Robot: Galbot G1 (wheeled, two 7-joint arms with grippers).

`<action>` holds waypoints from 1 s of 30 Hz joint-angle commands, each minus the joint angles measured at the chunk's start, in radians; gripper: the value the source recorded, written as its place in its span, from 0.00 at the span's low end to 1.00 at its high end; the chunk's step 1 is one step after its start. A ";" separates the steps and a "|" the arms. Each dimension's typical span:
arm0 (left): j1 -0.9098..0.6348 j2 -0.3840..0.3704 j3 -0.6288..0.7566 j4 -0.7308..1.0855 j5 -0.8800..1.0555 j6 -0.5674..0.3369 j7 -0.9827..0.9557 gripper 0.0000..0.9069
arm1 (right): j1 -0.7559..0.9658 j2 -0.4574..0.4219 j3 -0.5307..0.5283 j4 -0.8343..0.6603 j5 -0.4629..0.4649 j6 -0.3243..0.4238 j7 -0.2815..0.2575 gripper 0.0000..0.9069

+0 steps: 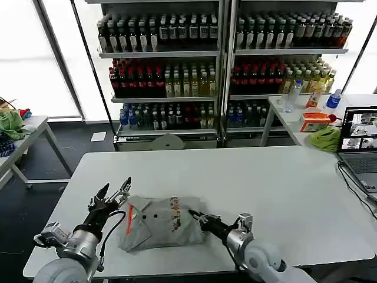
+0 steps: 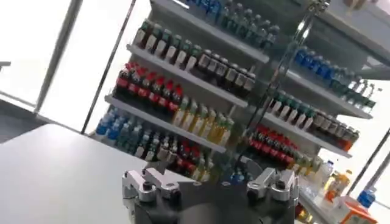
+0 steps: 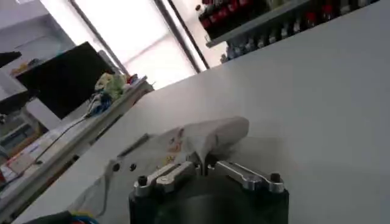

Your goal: Fold and organize the clothes.

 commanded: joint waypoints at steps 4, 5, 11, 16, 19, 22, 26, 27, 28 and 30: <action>0.001 0.006 -0.013 -0.011 -0.090 0.017 -0.020 1.00 | -0.107 -0.149 0.188 0.039 0.000 0.008 0.017 0.00; 0.000 0.006 -0.012 -0.014 -0.094 0.019 -0.023 1.00 | -0.114 -0.150 0.200 0.039 0.000 0.003 0.024 0.00; -0.014 0.000 -0.012 -0.009 -0.091 0.019 -0.027 1.00 | -0.117 -0.127 0.231 0.016 -0.031 0.010 0.048 1.00; -0.017 0.000 -0.020 -0.009 -0.090 0.018 -0.027 1.00 | -0.103 -0.106 0.265 0.026 -0.063 0.028 0.079 1.00; -0.015 -0.002 -0.031 -0.009 -0.090 0.016 -0.025 1.00 | -0.098 -0.126 0.265 0.034 -0.123 0.030 0.054 1.00; -0.013 -0.007 -0.038 -0.016 -0.087 0.015 -0.019 1.00 | -0.128 -0.136 0.300 0.087 -0.178 0.027 0.049 1.00; -0.006 -0.018 -0.065 0.002 0.076 -0.031 0.081 1.00 | -0.187 -0.131 0.391 0.169 -0.295 0.078 0.052 1.00; 0.001 -0.016 -0.088 0.010 0.156 -0.059 0.151 1.00 | -0.203 -0.132 0.414 0.188 -0.327 0.091 0.045 1.00; 0.011 -0.013 -0.103 0.018 0.189 -0.083 0.177 1.00 | -0.228 -0.134 0.450 0.204 -0.390 0.110 0.021 1.00; 0.040 -0.012 -0.125 0.016 0.192 -0.088 0.223 1.00 | -0.285 -0.121 0.541 0.209 -0.446 0.160 -0.037 1.00</action>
